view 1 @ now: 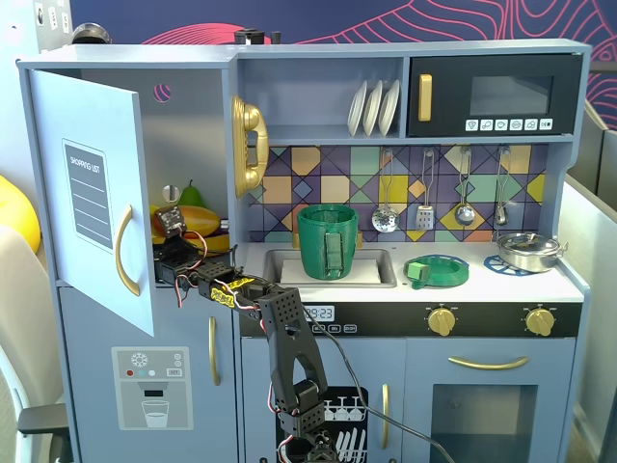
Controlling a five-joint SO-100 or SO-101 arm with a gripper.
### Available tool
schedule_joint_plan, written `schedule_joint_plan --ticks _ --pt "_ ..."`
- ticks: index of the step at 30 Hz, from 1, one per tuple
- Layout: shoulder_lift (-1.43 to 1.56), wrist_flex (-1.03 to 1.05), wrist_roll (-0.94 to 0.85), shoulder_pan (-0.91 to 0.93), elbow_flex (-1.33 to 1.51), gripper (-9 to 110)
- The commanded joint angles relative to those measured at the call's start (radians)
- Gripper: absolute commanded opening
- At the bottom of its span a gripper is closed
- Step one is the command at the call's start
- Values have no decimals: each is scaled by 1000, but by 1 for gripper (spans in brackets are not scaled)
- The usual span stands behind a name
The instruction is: Pick up the green pineapple from the left cabinet and place it in the green recipient
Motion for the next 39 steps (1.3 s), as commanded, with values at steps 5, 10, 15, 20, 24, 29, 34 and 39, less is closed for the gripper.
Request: schedule_joint_plan --ticks 5,10,15,20,24,29,34,39 --pt "20 26 -31 -21 -63 29" --pt "37 66 -80 -20 -57 0" --pt "75 60 -78 -21 -28 0" --pt "239 -20 -137 -17 133 0" --pt "474 -32 -152 -18 331 0" --pt "781 0 -201 -18 572 0" --pt "1014 35 -238 -9 710 0" --pt "1229 44 -272 2 845 0"
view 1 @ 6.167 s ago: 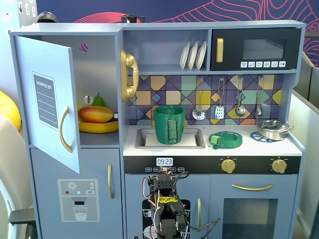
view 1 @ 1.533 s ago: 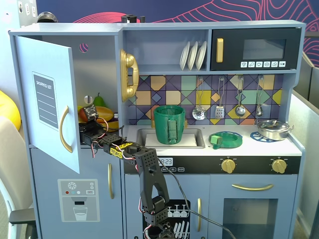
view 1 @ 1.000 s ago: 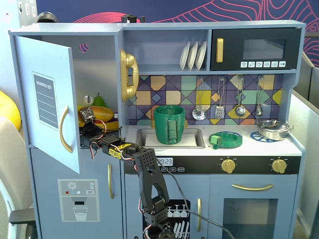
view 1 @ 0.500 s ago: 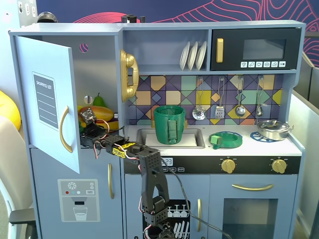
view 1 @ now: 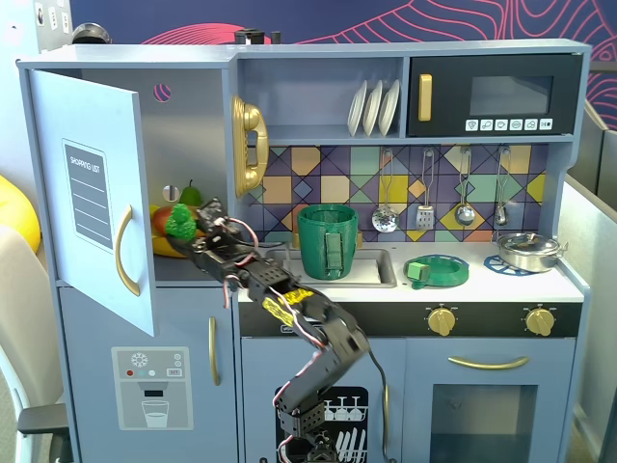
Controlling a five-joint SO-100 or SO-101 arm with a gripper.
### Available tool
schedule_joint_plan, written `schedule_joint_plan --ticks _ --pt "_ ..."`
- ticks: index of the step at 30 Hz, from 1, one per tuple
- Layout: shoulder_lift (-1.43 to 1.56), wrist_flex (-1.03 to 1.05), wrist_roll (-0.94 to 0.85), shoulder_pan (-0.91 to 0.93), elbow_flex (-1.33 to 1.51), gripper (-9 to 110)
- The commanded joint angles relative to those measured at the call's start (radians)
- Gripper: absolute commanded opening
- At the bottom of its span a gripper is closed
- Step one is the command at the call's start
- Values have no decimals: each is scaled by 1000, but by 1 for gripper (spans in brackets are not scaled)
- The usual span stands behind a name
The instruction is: Pick up the green pineapple from the left cabinet and place it in the green recipient
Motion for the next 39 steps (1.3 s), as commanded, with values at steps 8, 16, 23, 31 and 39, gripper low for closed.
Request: schedule_joint_plan --ticks 8,16,23,31,39 --pt "426 34 -34 115 152 0" --pt "459 28 55 333 84 0" --pt "396 115 192 588 -69 0" --pt "192 184 264 772 -275 0" --pt "-63 258 272 821 -499 0"
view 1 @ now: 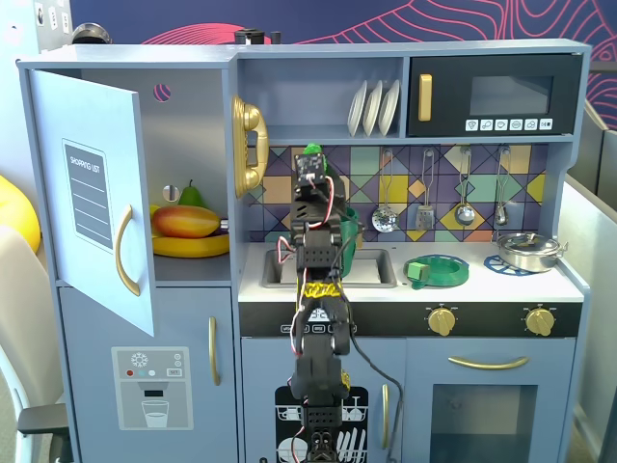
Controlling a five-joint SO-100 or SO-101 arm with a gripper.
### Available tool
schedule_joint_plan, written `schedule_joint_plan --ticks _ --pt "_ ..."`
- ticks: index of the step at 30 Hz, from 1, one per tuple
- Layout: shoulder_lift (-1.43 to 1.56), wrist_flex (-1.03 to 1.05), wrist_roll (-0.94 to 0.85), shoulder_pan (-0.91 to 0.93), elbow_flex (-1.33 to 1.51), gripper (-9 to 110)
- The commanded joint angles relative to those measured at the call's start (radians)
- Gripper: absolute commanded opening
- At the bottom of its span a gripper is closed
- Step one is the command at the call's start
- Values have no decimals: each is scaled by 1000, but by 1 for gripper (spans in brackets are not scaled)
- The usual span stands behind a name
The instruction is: Pick up the green pineapple from the left cabinet and place it in the green recipient
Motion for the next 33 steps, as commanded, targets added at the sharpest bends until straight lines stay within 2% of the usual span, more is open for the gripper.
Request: schedule_joint_plan --ticks 1,16,29,32,33 --pt "-129 8 2 28 -156 0" --pt "-581 109 12 -12 -454 0" --pt "-647 129 -3 -14 -500 0" --pt "-643 135 -5 -12 -500 4" --pt "-641 135 5 -8 -500 10"
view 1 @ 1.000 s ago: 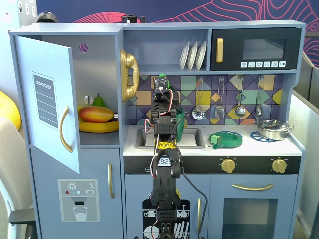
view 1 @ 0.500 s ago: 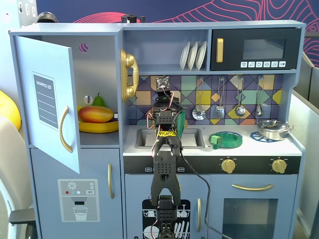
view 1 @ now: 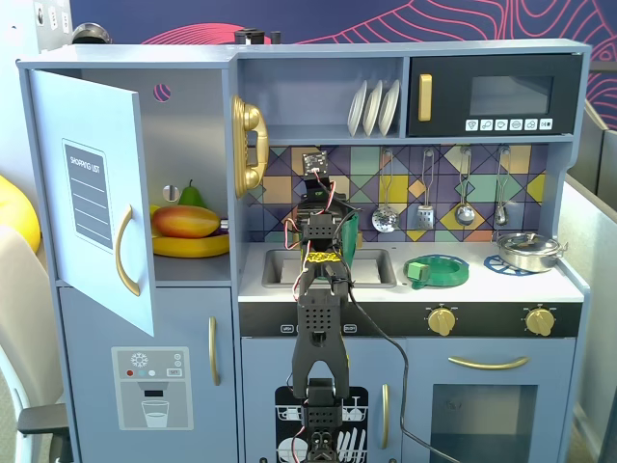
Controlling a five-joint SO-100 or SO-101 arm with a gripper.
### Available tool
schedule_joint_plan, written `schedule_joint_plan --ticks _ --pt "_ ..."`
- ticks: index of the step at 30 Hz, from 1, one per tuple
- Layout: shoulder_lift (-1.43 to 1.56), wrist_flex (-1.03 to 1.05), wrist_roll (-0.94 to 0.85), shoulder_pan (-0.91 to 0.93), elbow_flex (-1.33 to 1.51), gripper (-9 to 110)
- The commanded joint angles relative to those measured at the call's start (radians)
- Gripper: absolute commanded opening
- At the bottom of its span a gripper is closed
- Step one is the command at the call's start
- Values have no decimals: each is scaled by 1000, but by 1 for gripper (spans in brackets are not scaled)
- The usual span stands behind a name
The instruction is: Pick up the green pineapple from the left cabinet and place it in the green recipient
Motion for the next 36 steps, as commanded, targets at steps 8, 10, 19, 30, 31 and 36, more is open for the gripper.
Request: schedule_joint_plan --ticks 8,10,19,30,31,36 --pt "26 6 109 -5 -80 42" --pt "32 6 123 -5 -80 43" --pt "132 71 156 -21 -49 43" --pt "836 144 124 -78 660 38" --pt "917 144 112 -89 758 38" --pt "1262 201 23 -100 1227 37"
